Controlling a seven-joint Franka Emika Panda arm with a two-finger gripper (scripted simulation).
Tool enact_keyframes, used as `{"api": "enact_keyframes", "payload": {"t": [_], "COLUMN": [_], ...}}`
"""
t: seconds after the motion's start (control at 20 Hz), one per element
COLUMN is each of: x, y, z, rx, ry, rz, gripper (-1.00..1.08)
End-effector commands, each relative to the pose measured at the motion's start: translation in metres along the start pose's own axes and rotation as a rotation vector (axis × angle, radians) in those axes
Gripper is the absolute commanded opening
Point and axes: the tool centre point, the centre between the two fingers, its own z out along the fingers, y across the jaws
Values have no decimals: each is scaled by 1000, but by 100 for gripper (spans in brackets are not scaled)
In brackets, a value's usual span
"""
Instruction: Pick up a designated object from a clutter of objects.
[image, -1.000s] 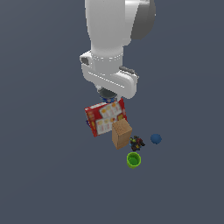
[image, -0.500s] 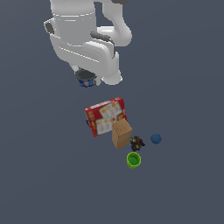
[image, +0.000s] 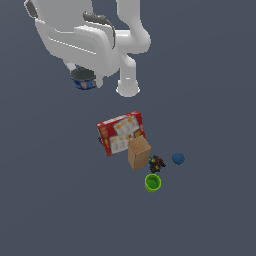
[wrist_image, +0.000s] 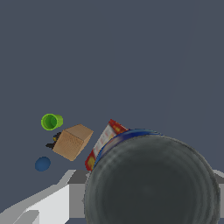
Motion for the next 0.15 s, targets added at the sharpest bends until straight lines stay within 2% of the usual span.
{"api": "enact_keyframes", "payload": {"t": [0.0, 0.1], "x": [2, 2], "y": [1, 2], "z": [-4, -4], "rx": [0, 0], "ry": [0, 0], "rz": [-1, -1], "gripper": [-100, -100]}}
